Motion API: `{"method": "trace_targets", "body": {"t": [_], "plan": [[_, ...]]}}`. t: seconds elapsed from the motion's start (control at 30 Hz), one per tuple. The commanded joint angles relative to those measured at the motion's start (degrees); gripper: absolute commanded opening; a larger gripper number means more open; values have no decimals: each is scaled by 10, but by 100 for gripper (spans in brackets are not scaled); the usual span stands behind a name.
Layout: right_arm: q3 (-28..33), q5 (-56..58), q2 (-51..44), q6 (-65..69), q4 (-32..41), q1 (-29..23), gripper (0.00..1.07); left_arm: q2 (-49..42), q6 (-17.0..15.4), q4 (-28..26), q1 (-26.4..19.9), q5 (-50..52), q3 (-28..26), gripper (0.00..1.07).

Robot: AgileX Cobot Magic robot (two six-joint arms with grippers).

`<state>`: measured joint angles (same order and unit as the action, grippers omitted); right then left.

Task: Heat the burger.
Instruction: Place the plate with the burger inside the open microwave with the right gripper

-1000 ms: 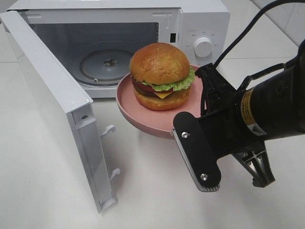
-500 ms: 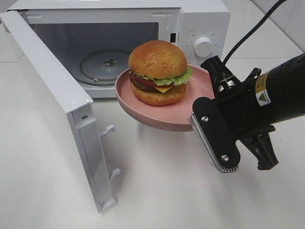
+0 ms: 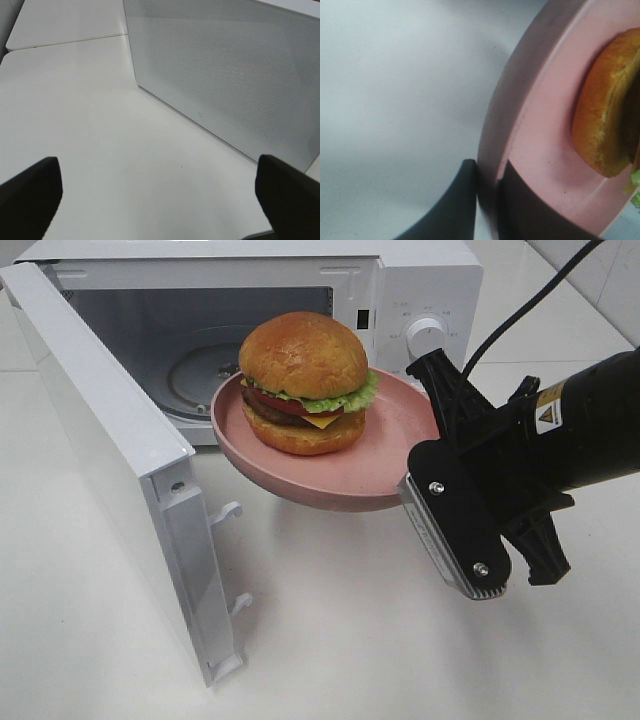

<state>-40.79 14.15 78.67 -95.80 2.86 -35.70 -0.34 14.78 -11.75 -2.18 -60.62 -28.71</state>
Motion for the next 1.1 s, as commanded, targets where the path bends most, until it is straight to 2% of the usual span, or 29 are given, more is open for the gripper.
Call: {"method": "trace_targets", "body": {"t": [0.03, 0.17, 0.4, 0.6, 0.83, 1.1], "plan": [[-5, -45, 9, -5, 10, 3, 5, -13, -1, -2, 1, 7, 2, 98], [-10, -47, 29, -5, 11, 3, 5, -13, -1, -2, 1, 7, 2, 98], [-69, -13, 68, 0, 11, 1, 2, -13, -1, -2, 1, 7, 2, 98], [-94, -2, 88, 3, 10, -8, 1, -13, -1, -2, 1, 7, 2, 98], [-129, -4, 119, 9, -29, -32, 1, -13, -1, -2, 1, 7, 2, 98], [-164, -9, 137, 45, -84, -32, 1, -13, -2, -2, 1, 7, 2, 98]]}}
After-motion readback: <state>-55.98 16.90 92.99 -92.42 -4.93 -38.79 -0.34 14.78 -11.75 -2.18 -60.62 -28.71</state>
